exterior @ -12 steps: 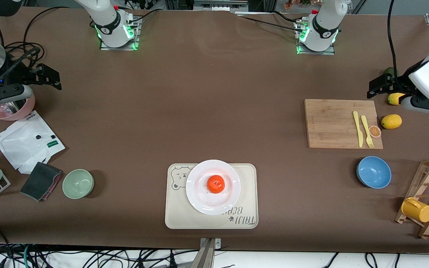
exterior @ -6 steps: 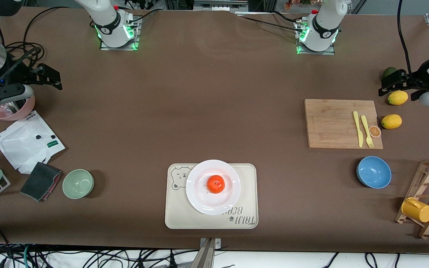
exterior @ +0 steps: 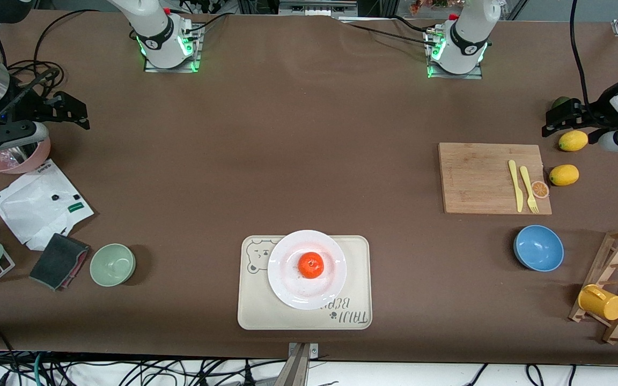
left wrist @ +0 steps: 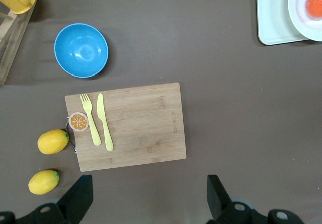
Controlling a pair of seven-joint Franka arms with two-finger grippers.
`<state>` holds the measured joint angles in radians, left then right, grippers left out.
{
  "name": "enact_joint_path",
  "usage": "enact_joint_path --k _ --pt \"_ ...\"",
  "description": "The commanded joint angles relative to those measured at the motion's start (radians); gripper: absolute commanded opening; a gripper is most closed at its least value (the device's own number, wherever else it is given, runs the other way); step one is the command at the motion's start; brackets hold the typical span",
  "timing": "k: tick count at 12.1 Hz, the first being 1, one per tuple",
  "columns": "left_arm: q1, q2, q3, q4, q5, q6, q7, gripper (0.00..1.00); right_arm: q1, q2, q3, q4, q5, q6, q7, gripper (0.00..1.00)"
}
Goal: Place orange and plate with both arms
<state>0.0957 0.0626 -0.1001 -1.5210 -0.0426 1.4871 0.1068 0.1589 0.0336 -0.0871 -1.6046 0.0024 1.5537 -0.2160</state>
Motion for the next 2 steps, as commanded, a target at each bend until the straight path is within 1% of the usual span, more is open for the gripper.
enact_joint_path --k 1,2 --pt "0.001 -0.006 -0.003 0.005 0.018 -0.014 0.010 1.00 -0.002 0.014 0.003 0.031 0.008 -0.017 0.003 1.00" --pt "0.006 -0.007 -0.003 0.005 0.018 -0.014 0.010 1.00 -0.002 0.012 0.003 0.029 0.008 -0.018 0.004 1.00"
